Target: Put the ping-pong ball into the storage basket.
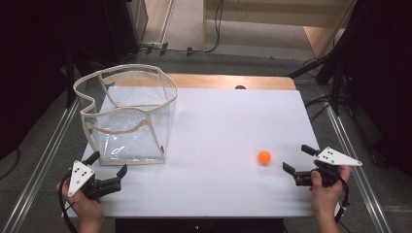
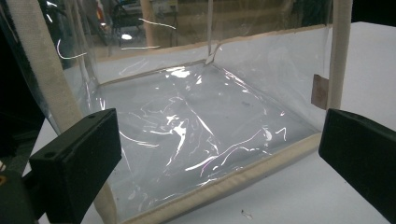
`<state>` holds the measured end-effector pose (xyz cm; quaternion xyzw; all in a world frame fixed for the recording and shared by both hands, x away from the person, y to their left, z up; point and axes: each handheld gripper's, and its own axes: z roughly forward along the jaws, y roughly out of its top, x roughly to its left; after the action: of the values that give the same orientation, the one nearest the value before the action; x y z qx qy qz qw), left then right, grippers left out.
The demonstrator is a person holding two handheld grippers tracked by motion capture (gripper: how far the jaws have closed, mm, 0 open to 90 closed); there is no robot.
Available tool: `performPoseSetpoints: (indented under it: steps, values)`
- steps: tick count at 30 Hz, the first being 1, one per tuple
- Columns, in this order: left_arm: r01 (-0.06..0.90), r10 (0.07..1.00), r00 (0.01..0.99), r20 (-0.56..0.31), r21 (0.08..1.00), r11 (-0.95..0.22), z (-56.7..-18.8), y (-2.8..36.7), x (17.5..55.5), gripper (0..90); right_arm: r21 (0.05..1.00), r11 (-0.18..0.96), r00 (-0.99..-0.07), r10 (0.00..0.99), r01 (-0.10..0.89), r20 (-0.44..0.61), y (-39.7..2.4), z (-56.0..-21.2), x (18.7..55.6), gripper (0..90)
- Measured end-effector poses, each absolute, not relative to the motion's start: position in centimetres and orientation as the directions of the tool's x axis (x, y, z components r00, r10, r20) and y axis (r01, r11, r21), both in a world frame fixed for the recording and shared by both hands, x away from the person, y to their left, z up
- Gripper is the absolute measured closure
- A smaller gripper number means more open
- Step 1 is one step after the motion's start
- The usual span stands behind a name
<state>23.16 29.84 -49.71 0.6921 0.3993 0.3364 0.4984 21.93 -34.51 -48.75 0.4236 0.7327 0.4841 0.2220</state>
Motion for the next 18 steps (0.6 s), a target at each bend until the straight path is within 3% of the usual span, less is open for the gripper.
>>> performPoseSetpoints:
  steps: [18]
  values:
    - [0.222,0.883,0.464,0.074,0.955,-0.197,-49.7,29.7,23.2,0.0,0.862,0.283,-0.607,0.794,0.421,0.036,-32.0,-46.9,23.9,0.0]
